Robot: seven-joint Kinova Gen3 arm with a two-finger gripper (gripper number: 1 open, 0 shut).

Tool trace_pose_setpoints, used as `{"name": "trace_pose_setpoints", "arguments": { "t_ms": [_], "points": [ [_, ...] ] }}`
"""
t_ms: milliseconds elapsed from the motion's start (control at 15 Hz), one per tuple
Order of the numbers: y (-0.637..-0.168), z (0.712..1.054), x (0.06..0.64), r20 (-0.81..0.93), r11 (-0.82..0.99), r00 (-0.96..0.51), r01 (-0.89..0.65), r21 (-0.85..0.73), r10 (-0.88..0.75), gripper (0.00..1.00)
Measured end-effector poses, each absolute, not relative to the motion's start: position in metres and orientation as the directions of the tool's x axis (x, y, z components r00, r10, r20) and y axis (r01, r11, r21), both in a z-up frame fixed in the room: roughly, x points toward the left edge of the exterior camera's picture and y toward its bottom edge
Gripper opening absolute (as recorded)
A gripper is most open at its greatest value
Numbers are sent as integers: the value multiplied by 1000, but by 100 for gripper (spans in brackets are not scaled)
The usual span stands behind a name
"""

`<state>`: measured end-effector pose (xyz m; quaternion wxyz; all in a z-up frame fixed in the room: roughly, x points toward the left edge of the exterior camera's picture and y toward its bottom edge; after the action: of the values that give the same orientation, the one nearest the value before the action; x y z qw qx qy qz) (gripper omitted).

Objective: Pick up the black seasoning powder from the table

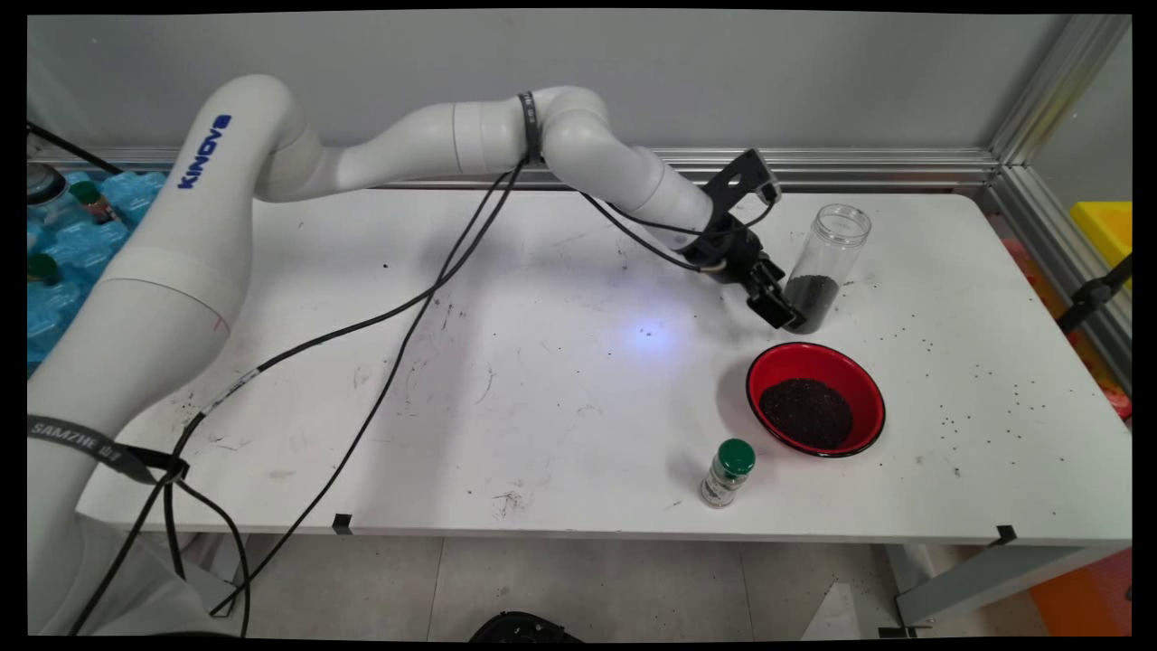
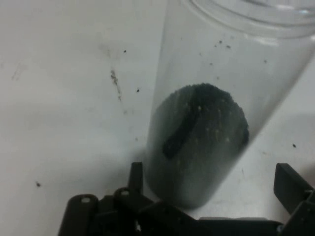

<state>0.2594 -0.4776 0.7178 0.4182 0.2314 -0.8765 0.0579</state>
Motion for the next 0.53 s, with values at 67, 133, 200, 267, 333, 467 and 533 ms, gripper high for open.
{"name": "trace_pose_setpoints", "arguments": {
  "t_ms": [67,133,200,267,333,467,533],
  "points": [
    [-479,716,257,762,884,-538,-457,95,-360,100],
    [-481,714,255,764,883,-534,-460,97,-362,100],
    [-482,712,253,766,881,-529,-463,100,-365,100],
    [-483,711,252,767,879,-526,-465,102,-367,100],
    [-485,709,250,769,877,-521,-469,104,-370,100],
    [-487,707,247,772,874,-514,-473,109,-374,100],
    [-488,706,246,772,873,-512,-474,111,-376,100]
  ]
}}
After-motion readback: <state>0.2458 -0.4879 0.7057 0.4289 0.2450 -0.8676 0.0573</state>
